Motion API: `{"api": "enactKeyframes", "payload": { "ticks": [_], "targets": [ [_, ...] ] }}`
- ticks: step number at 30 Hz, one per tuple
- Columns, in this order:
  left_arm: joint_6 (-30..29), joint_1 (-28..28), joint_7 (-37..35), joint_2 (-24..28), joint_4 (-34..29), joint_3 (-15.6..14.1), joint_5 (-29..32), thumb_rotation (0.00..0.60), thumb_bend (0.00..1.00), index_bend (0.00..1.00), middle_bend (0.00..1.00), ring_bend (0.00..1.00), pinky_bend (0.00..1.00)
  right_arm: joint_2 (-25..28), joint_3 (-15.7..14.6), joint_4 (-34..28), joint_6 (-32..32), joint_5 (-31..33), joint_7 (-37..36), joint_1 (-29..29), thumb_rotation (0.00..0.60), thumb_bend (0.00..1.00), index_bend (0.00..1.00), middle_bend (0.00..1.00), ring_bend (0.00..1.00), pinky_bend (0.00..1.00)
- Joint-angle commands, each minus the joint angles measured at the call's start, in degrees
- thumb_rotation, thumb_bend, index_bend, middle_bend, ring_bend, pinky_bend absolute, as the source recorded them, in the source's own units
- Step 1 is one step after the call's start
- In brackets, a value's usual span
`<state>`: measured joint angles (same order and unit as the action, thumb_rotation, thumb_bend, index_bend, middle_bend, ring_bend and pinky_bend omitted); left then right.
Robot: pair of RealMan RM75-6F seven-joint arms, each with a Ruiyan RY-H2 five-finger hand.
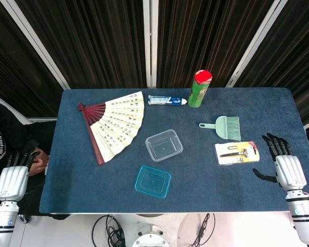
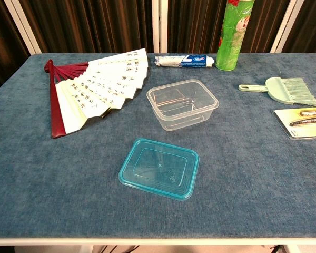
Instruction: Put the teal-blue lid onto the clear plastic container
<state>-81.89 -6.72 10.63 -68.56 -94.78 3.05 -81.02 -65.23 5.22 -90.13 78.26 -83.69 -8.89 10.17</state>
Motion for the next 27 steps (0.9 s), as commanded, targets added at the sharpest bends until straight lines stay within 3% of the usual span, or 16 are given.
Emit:
{"api": "enactKeyframes", "payload": {
  "ticks": [1,8,13,22,27],
  "targets": [
    [0.0,0.0,0.0,0.0,0.0,-0.1,0.0,0.600,0.06,0.18,0.11,0.00,0.00,0.0,0.0,0.0,0.0,0.0,0.0,0.0,0.600,0.11,0.00,0.00,0.00,0.00],
    [-0.8,0.4,-0.1,0.0,-0.1,-0.3,-0.5,0.600,0.06,0.18,0.11,0.00,0.00,0.0,-0.3,-0.2,-1.0,-1.7,0.4,1.2,0.600,0.11,0.00,0.00,0.00,0.00],
    [-1.4,0.4,-0.4,0.0,0.0,-0.2,-1.2,0.600,0.06,0.18,0.11,0.00,0.00,-0.3,0.0,-1.2,-5.1,-4.8,2.3,5.5,0.600,0.11,0.00,0.00,0.00,0.00],
    [-2.0,0.1,-1.5,0.6,-0.1,-0.1,-2.8,0.600,0.06,0.18,0.11,0.00,0.00,-6.3,3.0,-2.4,-23.8,-5.8,7.4,21.2,0.600,0.11,0.00,0.00,0.00,0.00],
    [-2.1,0.0,-2.0,0.9,0.1,-0.2,-3.5,0.600,0.06,0.18,0.11,0.00,0.00,-12.3,5.6,0.0,-34.8,1.8,13.9,29.2,0.600,0.07,0.00,0.00,0.00,0.00]
  ]
}}
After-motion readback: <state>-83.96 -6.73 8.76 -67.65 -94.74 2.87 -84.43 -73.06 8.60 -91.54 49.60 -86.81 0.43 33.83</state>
